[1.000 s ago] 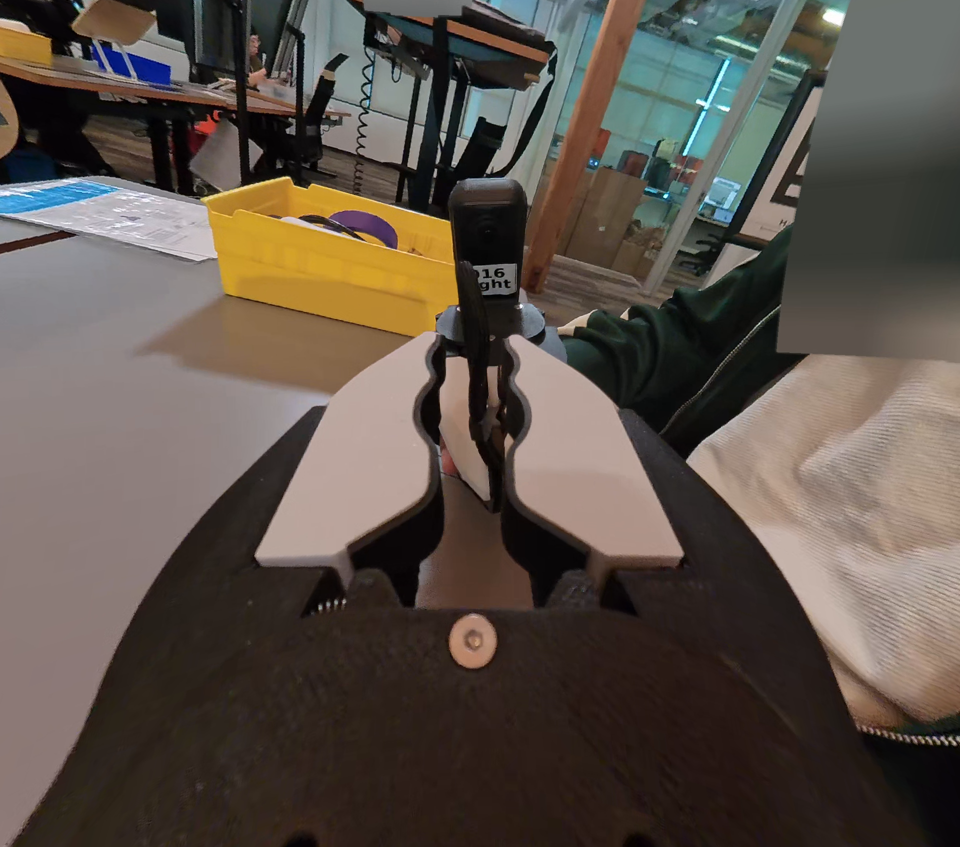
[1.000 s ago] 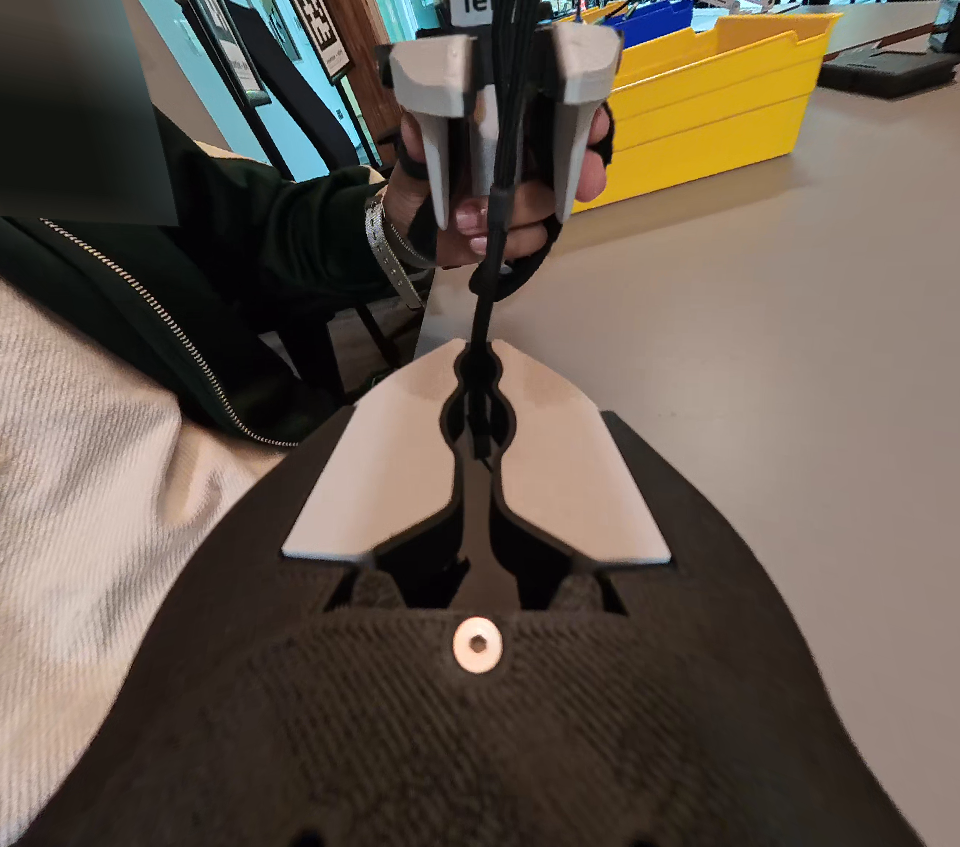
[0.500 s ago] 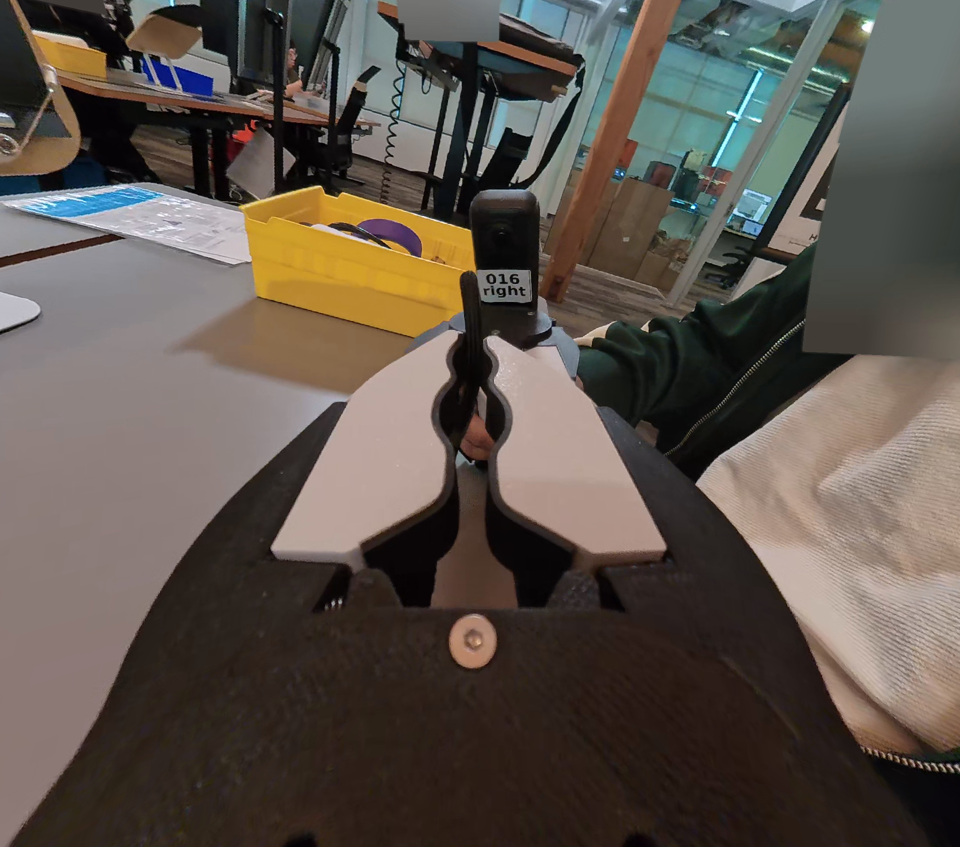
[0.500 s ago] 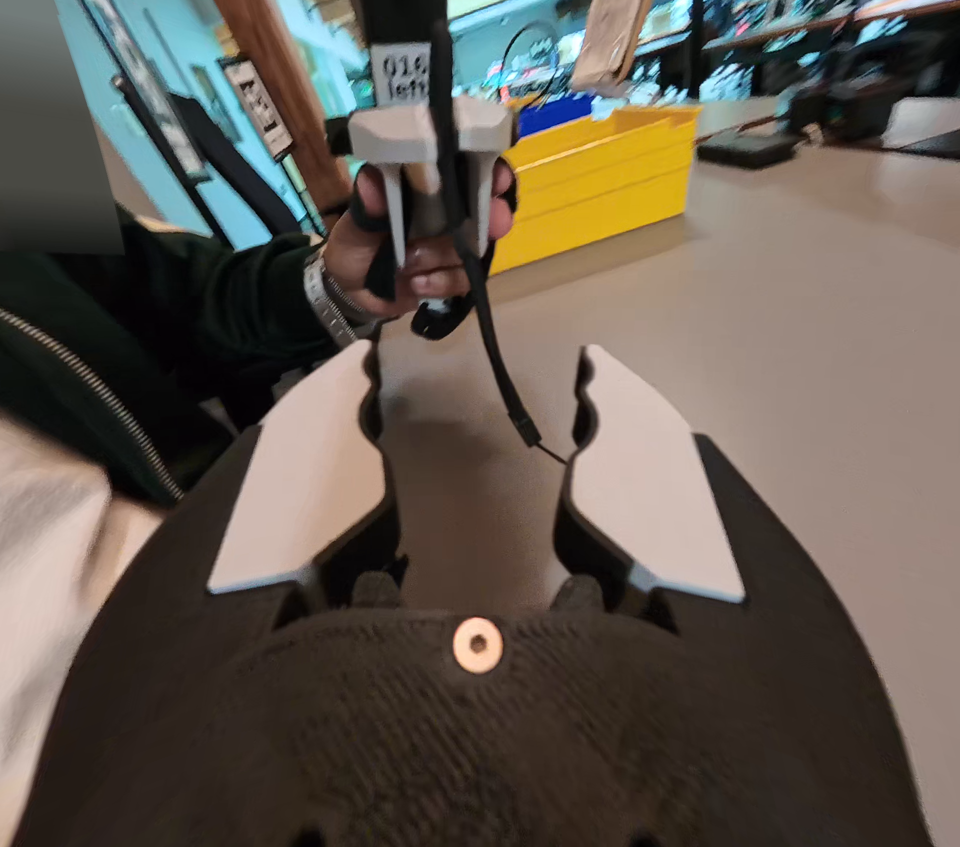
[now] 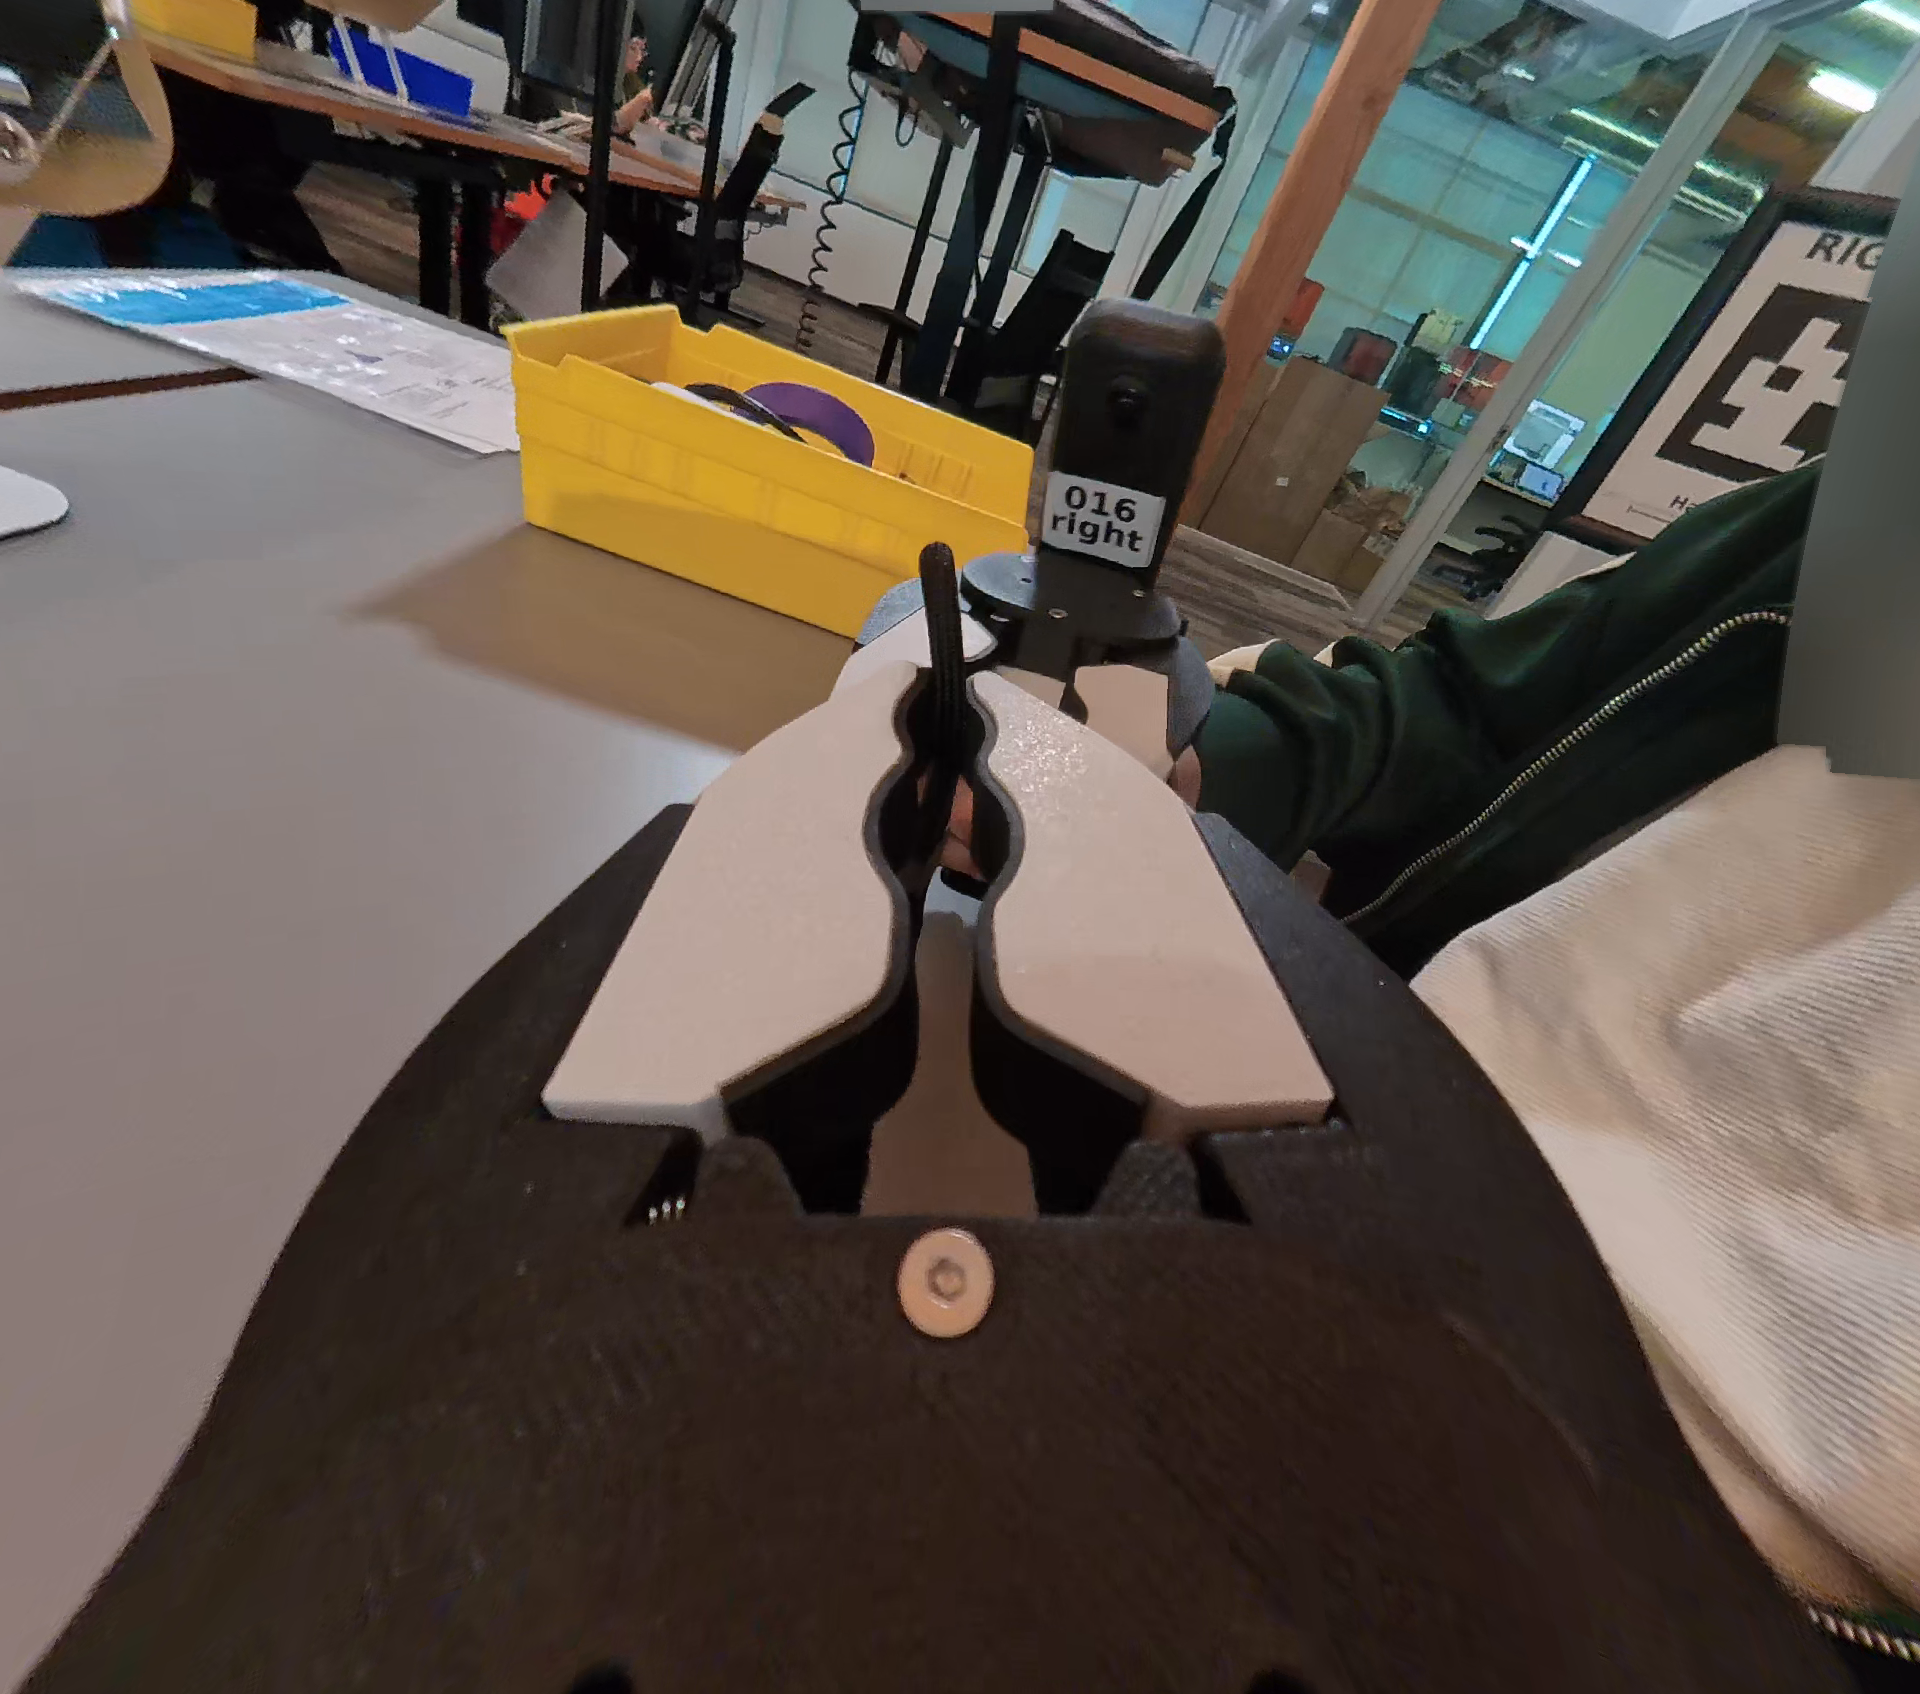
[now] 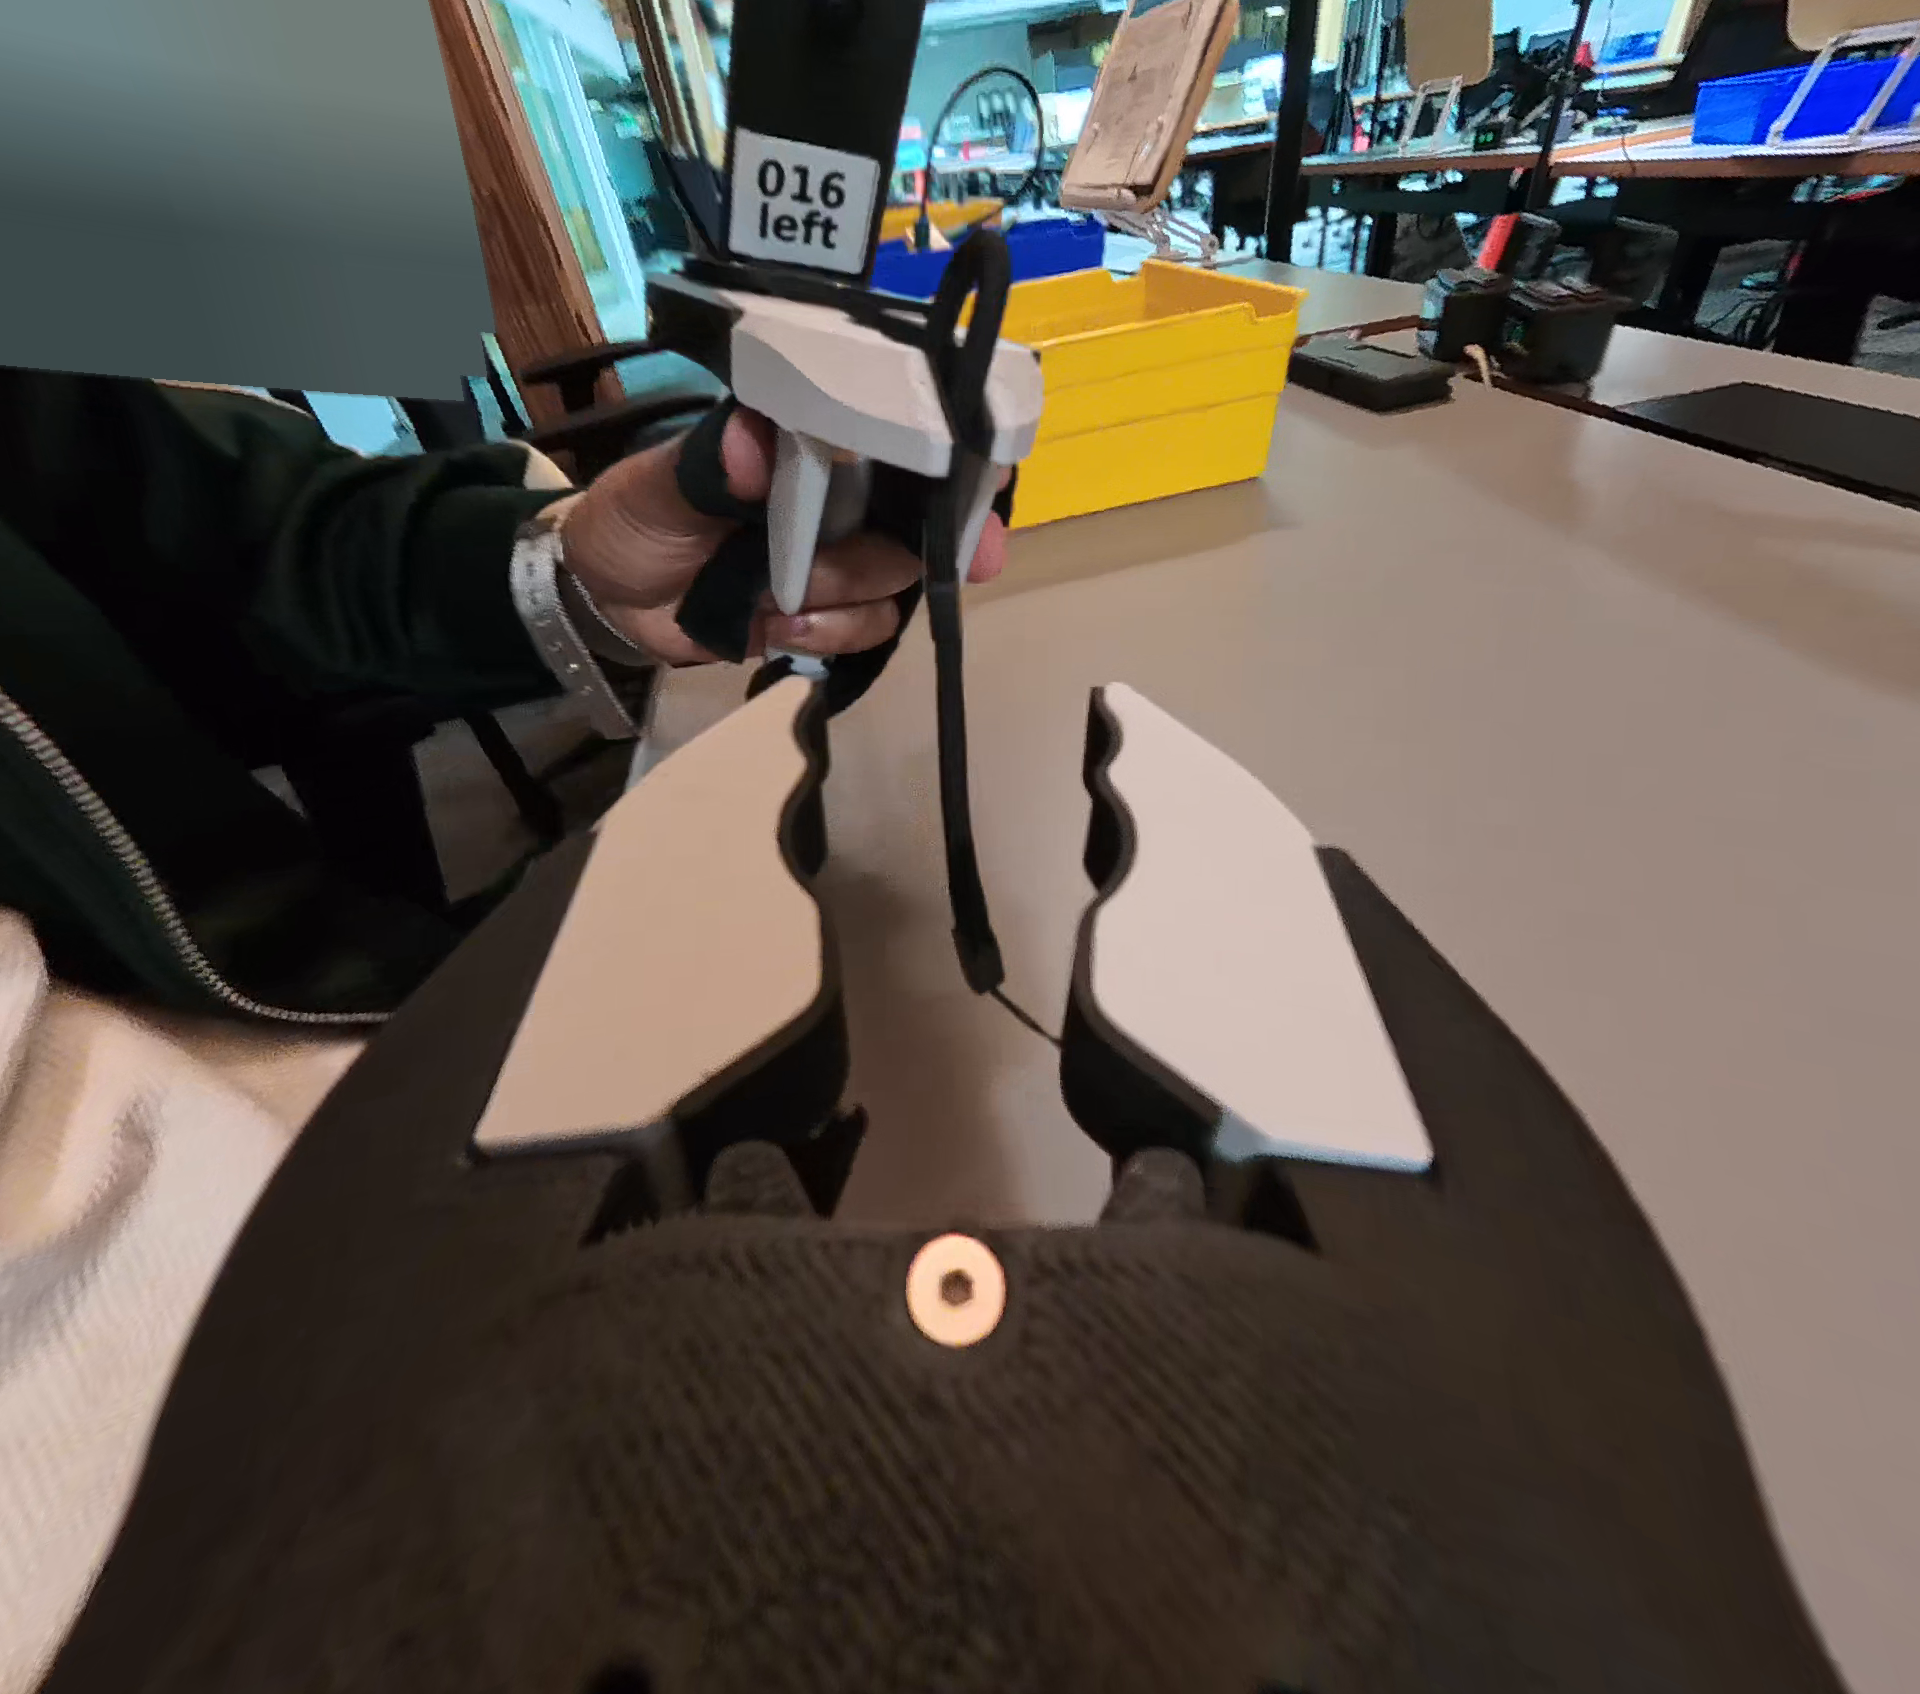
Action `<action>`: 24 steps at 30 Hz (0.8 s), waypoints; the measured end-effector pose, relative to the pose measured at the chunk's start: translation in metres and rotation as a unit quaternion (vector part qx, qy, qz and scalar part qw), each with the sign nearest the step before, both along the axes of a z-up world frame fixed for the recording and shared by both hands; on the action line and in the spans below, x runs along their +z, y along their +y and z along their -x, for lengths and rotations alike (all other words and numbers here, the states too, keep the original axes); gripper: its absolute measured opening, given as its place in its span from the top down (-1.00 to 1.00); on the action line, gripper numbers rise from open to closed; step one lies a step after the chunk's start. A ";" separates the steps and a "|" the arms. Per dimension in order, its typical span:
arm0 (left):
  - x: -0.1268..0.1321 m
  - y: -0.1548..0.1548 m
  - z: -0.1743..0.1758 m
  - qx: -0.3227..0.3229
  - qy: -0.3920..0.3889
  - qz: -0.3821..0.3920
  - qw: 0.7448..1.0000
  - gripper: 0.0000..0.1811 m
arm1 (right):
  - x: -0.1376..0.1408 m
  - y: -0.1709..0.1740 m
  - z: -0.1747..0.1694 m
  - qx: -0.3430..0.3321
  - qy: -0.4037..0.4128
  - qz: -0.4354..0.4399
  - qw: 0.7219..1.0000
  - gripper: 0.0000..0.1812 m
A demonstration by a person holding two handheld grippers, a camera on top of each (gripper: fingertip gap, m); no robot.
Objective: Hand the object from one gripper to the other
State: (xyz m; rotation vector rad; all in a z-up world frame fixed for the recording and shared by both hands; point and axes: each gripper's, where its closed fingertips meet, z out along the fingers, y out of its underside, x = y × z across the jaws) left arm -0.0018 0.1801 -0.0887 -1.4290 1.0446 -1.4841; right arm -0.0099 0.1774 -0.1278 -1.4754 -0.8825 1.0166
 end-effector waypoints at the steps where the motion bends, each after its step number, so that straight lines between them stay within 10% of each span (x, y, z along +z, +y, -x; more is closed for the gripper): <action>1: -0.003 -0.001 -0.003 0.001 0.002 0.006 1.000 0.95 | -0.002 0.000 0.002 -0.007 -0.013 -0.003 1.000 0.53; 14: -0.005 -0.012 -0.013 -0.010 -0.006 0.019 1.000 0.95 | 0.000 -0.003 0.005 -0.020 -0.023 -0.012 0.999 0.93; 18: -0.002 -0.007 -0.012 0.005 -0.023 0.012 1.000 0.54 | 0.008 -0.003 0.002 -0.018 -0.001 -0.013 1.000 0.94; 24: -0.019 -0.002 -0.014 -0.005 0.002 0.035 0.999 0.45 | 0.029 0.004 -0.022 -0.019 0.093 0.008 0.995 0.94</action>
